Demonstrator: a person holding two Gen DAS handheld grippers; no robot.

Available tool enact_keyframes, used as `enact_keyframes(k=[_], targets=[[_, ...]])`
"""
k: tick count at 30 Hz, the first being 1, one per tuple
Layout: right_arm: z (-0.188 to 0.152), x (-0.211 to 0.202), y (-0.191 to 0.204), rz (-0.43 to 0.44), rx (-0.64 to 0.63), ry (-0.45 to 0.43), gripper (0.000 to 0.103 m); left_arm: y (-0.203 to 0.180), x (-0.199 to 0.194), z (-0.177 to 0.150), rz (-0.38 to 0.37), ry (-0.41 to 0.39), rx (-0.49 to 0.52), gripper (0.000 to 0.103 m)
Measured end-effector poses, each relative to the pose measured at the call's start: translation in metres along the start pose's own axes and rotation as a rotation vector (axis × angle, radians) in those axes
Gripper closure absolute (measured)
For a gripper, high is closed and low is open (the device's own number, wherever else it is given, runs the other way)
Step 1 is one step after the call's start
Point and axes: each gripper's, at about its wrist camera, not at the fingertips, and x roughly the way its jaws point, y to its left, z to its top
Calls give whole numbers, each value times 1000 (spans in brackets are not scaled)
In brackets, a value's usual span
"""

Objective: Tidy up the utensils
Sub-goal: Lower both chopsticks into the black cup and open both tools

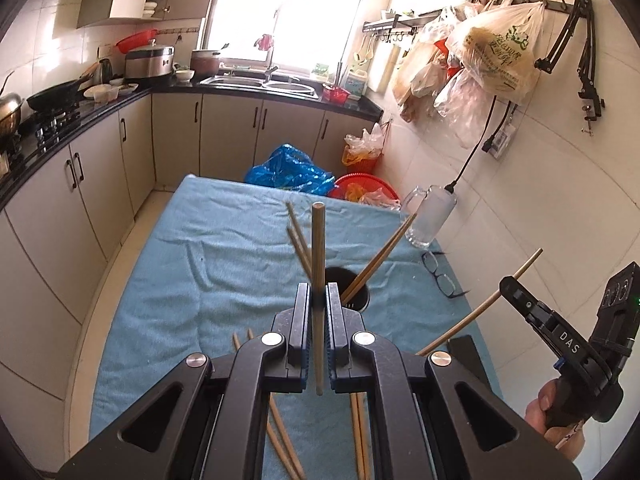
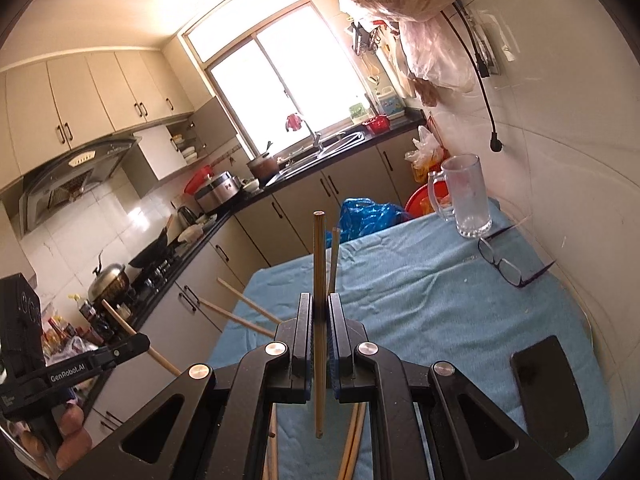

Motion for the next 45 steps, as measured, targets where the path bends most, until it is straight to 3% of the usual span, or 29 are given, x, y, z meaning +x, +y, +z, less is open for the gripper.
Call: enact_keyframes(k=[17,23,35,45], targets=[[67,28,-2,7,68,-53,96,-22,26,73,-20,-46,-14,97],[79,50,-1,2,71,-55,96,-19,52,81,-20,-20,-29,97],[55,109,-5,-46,50,54,96,-2,105,63,1,70,-43,97],[36,138,-11,-41,66,133,94,11,115,59,21,75,-66,97]])
